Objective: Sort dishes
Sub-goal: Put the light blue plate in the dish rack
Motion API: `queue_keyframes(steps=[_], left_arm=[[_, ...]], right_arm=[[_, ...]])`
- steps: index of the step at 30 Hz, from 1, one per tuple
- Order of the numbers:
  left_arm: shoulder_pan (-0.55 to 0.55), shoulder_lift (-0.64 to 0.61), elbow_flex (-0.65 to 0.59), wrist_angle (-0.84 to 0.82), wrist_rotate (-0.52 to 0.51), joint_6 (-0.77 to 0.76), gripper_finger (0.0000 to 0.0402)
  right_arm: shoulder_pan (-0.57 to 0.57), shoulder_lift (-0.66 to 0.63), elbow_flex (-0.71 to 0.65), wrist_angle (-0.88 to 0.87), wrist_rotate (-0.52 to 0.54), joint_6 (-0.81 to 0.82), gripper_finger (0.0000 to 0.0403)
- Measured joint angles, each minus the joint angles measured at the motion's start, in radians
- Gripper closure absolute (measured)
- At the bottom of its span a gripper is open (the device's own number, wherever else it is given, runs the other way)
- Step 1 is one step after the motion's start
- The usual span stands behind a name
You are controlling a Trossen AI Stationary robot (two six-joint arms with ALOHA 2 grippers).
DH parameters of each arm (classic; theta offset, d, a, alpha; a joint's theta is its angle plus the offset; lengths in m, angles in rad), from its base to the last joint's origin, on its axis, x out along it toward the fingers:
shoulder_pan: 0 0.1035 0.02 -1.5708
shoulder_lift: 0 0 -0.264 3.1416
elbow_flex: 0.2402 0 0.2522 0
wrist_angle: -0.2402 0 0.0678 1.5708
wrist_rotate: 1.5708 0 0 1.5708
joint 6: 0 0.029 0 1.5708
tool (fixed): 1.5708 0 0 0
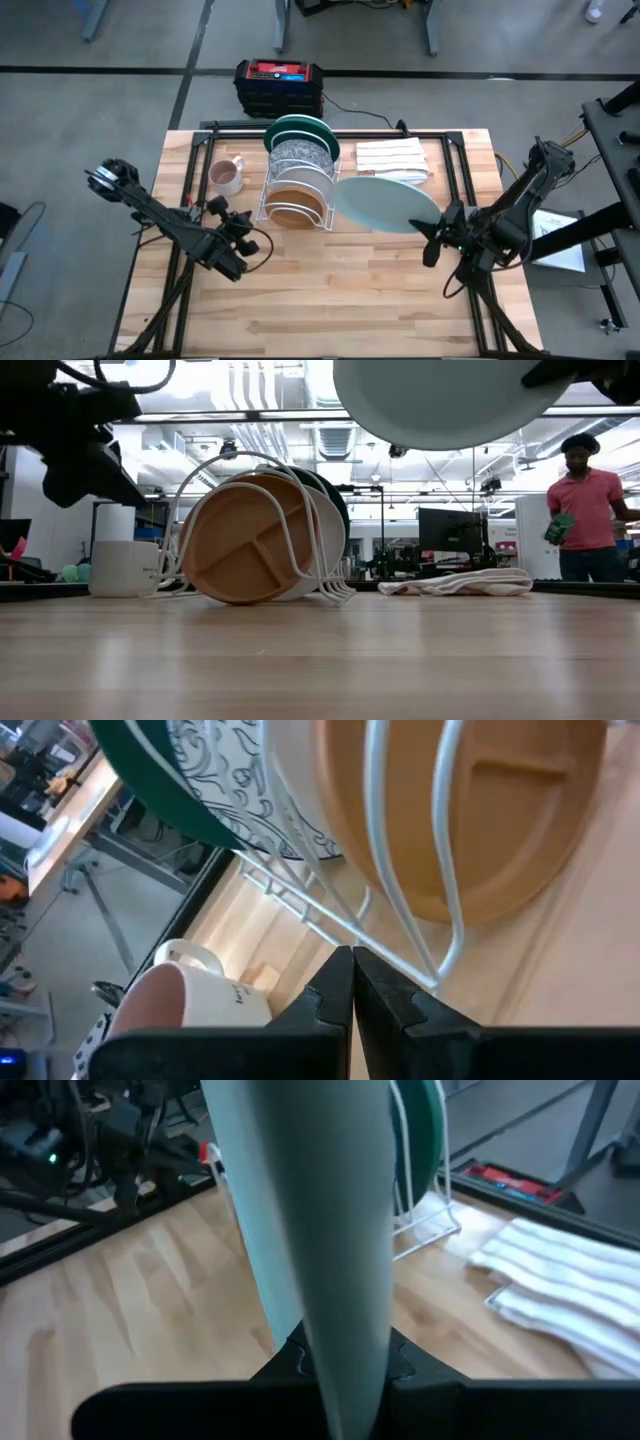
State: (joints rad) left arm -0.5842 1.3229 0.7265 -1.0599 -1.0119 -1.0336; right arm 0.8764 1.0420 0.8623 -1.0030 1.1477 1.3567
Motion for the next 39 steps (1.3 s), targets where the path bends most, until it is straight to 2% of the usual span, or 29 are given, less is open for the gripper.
queue_keyframes(steps=[6,11,19,27,39], left_arm=[[0.000,0.024,-0.042,0.048,-0.001,0.010,0.0401],[0.001,0.024,-0.051,0.056,-0.047,0.011,0.0401],[0.028,0.026,-0.060,0.182,-0.132,0.127,0.0401],[0.099,0.026,-0.059,0.214,-0.132,0.187,0.0401],[0.100,0.047,-0.040,0.315,-0.080,0.192,0.0401]], right_arm=[[-0.046,-0.024,0.000,0.000,0.003,-0.064,0.0403],[-0.062,-0.018,-0.001,-0.001,0.002,-0.074,0.0403],[-0.062,-0.005,-0.002,-0.004,-0.002,-0.076,0.0403],[-0.066,-0.005,-0.002,-0.005,-0.003,-0.076,0.0403],[-0.066,-0.005,-0.002,-0.011,-0.003,-0.080,0.0403]])
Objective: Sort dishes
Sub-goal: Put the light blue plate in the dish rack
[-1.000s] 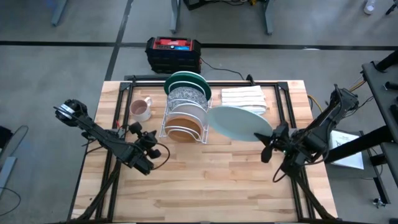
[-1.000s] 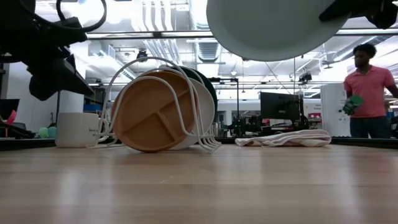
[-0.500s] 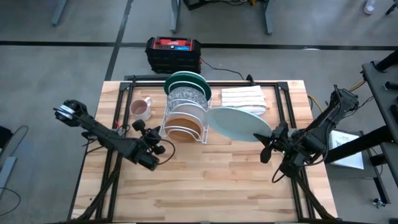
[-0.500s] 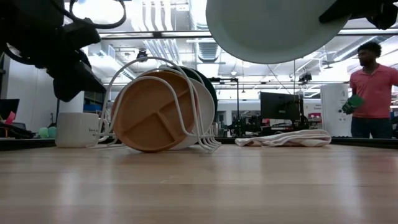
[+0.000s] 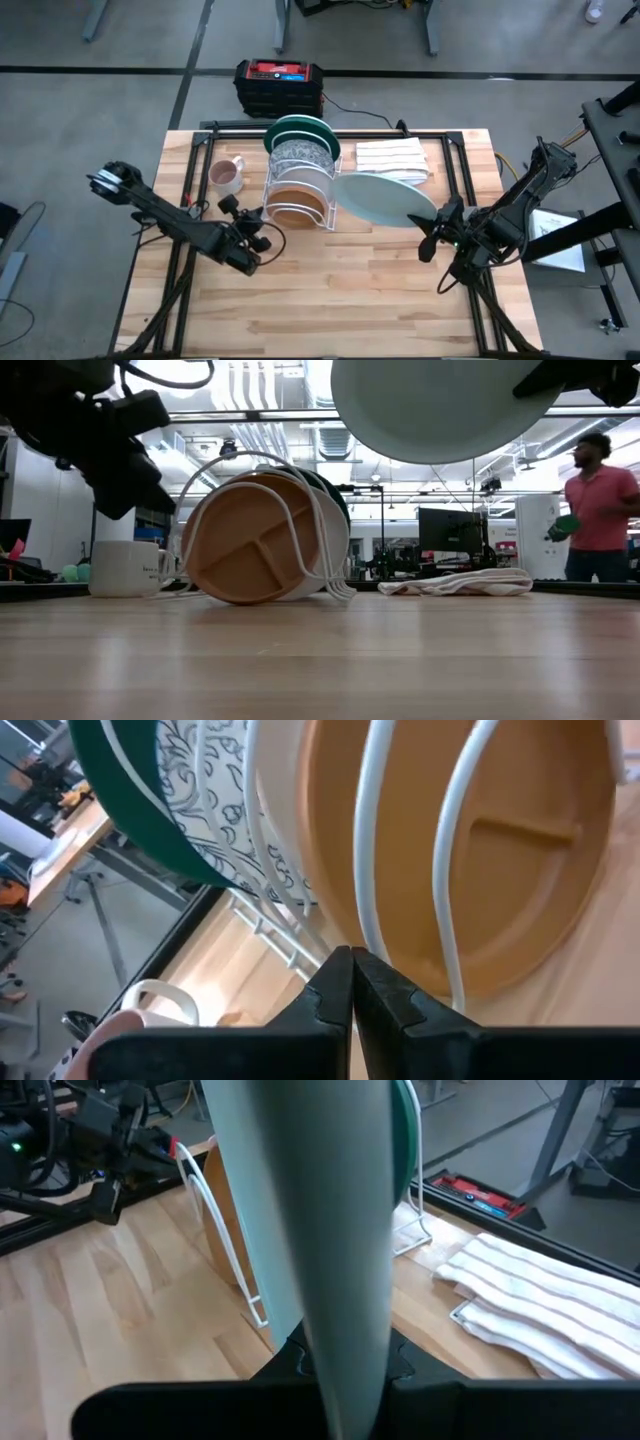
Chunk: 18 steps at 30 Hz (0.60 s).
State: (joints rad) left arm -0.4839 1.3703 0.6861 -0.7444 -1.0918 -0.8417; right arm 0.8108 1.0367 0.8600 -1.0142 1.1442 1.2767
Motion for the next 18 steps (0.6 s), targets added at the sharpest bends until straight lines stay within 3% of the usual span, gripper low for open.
queue_keyframes(steps=[18], left_arm=[[0.000,0.116,0.002,0.214,0.009,0.097,0.0401]], right_arm=[[0.000,0.000,-0.001,-0.003,-0.001,-0.005,0.0403]])
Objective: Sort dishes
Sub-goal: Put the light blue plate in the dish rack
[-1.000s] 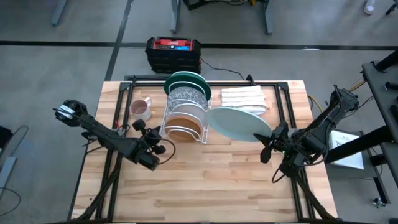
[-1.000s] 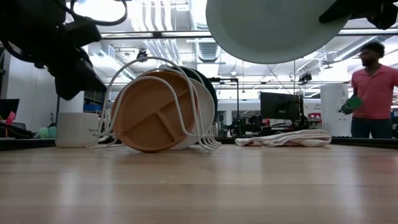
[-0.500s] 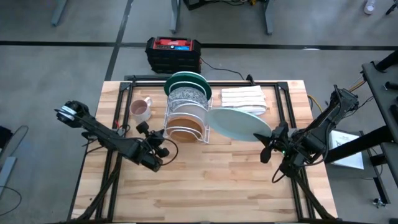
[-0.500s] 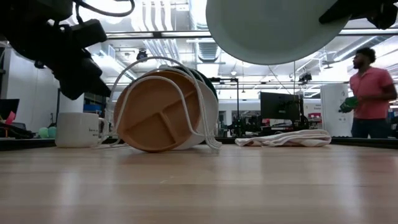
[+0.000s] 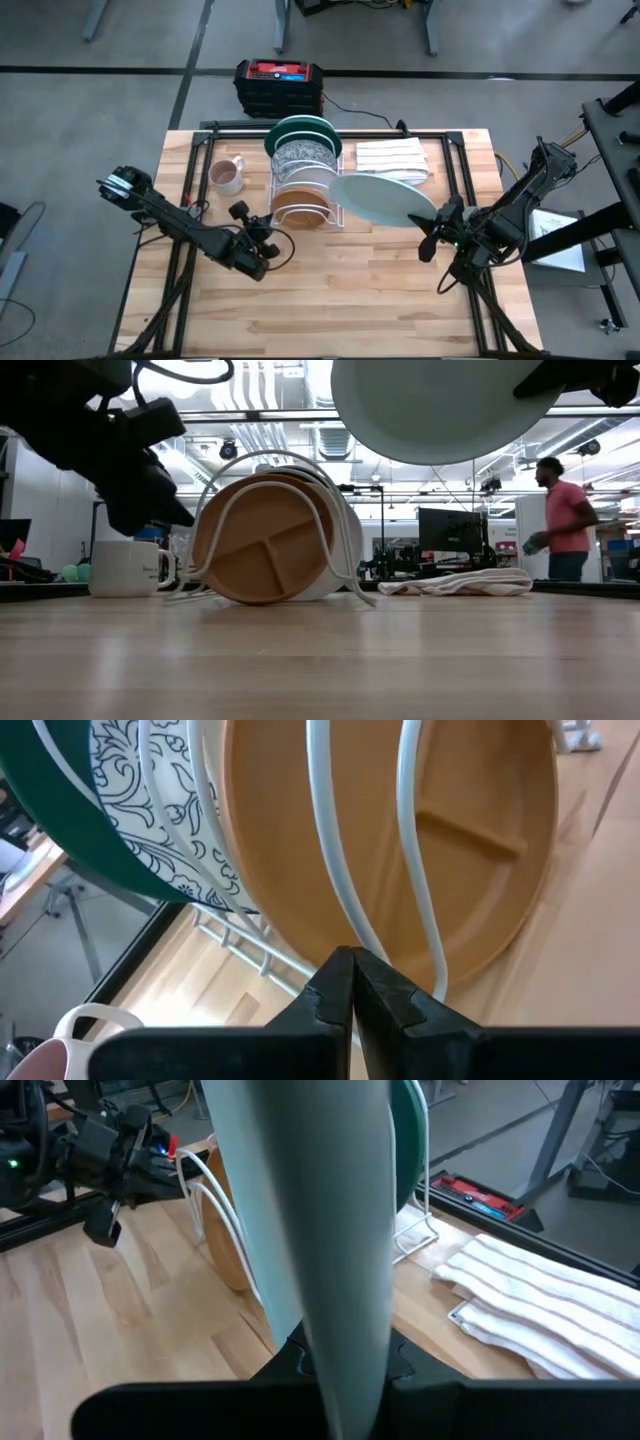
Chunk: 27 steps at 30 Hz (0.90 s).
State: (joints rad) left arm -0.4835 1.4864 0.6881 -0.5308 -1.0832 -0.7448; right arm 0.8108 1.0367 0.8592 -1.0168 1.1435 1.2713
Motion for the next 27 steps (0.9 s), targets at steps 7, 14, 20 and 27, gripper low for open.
queue_keyframes(steps=[7,14,20,27], left_arm=[[-0.003,-0.014,0.043,-0.059,0.004,0.000,0.0401],[-0.006,-0.036,0.119,-0.196,0.028,0.003,0.0401],[-0.006,-0.077,0.189,-0.316,0.049,0.014,0.0401],[-0.002,-0.168,0.236,-0.336,0.007,0.230,0.0401]], right_arm=[[0.000,-0.011,-0.001,-0.001,0.050,-0.001,0.0403],[-0.035,-0.064,0.019,0.000,0.141,-0.081,0.0403],[-0.147,-0.081,0.056,0.004,0.118,-0.186,0.0403],[-0.345,-0.086,0.122,0.004,0.025,-0.390,0.0403]])
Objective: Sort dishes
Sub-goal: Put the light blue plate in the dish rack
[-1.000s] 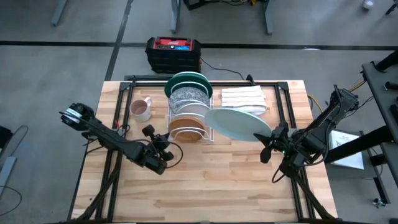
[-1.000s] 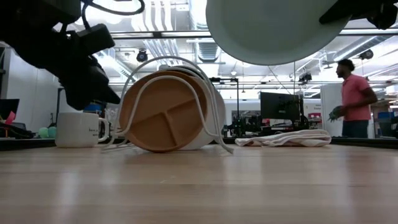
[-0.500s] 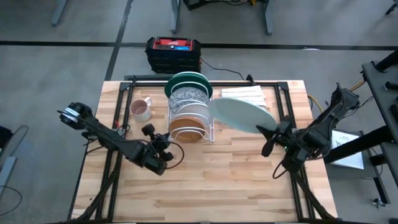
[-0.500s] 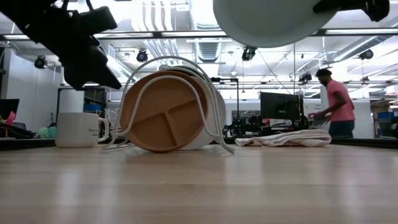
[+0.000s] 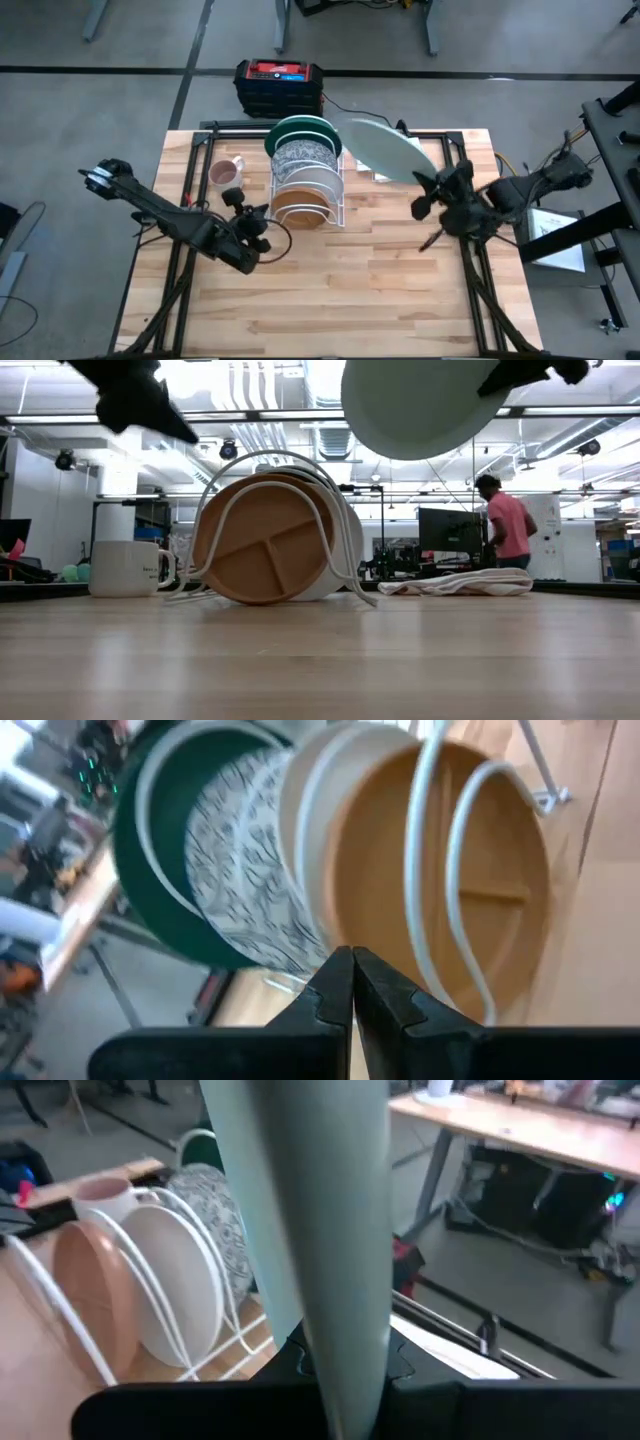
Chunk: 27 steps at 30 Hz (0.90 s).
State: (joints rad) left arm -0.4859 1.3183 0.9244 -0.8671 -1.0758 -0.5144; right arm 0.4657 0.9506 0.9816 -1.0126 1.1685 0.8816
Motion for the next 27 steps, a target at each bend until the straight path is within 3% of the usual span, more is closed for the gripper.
queue_keyframes(steps=[5,14,20,27], left_arm=[[0.020,-0.103,0.016,-0.001,-0.008,0.150,0.0401],[0.034,-0.241,0.010,-0.001,-0.008,0.302,0.0401],[0.059,-0.297,0.009,-0.005,-0.007,0.348,0.0401],[0.065,-0.356,0.009,-0.018,-0.008,0.380,0.0401]], right_arm=[[-0.154,0.006,0.077,0.047,-0.160,-0.201,0.0403],[-0.420,0.018,0.173,0.330,-0.417,-0.685,0.0403],[-0.606,0.053,0.186,0.500,-0.731,-0.908,0.0403],[-0.762,0.152,0.189,0.654,-0.902,-1.087,0.0403]])
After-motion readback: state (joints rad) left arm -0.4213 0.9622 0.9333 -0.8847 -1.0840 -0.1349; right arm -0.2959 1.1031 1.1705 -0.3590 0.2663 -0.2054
